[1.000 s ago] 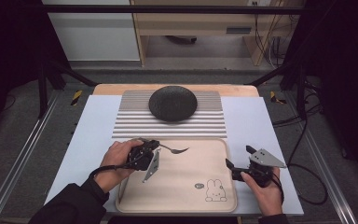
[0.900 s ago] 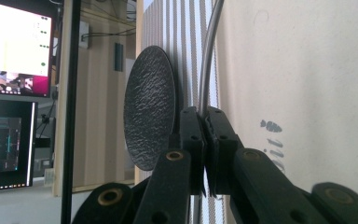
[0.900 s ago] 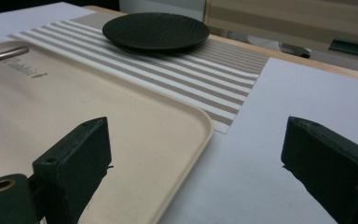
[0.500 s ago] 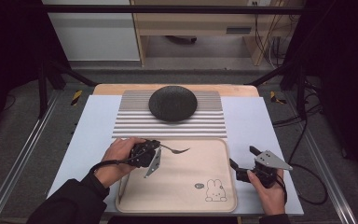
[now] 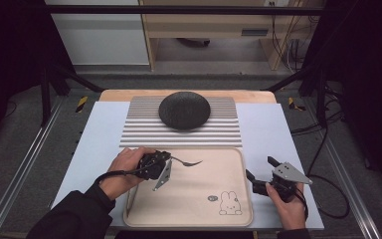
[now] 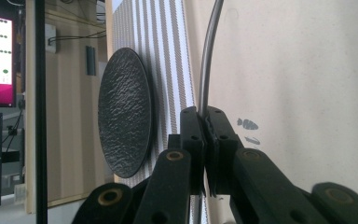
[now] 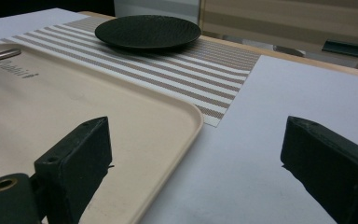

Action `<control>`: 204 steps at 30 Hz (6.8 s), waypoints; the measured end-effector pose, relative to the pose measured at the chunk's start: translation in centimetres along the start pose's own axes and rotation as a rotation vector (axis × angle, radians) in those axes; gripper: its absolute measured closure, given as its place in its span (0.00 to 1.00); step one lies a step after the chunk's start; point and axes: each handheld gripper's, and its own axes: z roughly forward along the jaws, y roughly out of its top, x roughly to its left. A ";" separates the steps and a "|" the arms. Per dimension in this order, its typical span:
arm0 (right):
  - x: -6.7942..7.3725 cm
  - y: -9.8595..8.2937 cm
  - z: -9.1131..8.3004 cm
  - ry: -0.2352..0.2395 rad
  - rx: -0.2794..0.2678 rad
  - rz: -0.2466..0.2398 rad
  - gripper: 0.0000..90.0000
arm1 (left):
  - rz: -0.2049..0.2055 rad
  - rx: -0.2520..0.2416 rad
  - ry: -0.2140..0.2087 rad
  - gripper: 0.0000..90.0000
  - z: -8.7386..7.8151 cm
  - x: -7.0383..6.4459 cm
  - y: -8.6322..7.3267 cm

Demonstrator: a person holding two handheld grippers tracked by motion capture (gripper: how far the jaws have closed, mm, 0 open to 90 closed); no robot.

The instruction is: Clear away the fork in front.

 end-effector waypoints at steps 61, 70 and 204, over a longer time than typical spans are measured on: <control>0.0 -0.8 0.5 0.041 0.031 0.025 0.11 | 0.091 0.092 -0.285 0.97 4.1 0.0 -2.0; 0.0 -0.8 0.4 0.039 0.033 0.022 0.11 | 0.066 0.092 -0.291 0.96 4.2 -0.2 -2.5; 0.1 -0.9 0.4 0.043 0.046 0.014 0.10 | -0.796 -0.055 -0.280 1.00 3.4 -3.6 0.6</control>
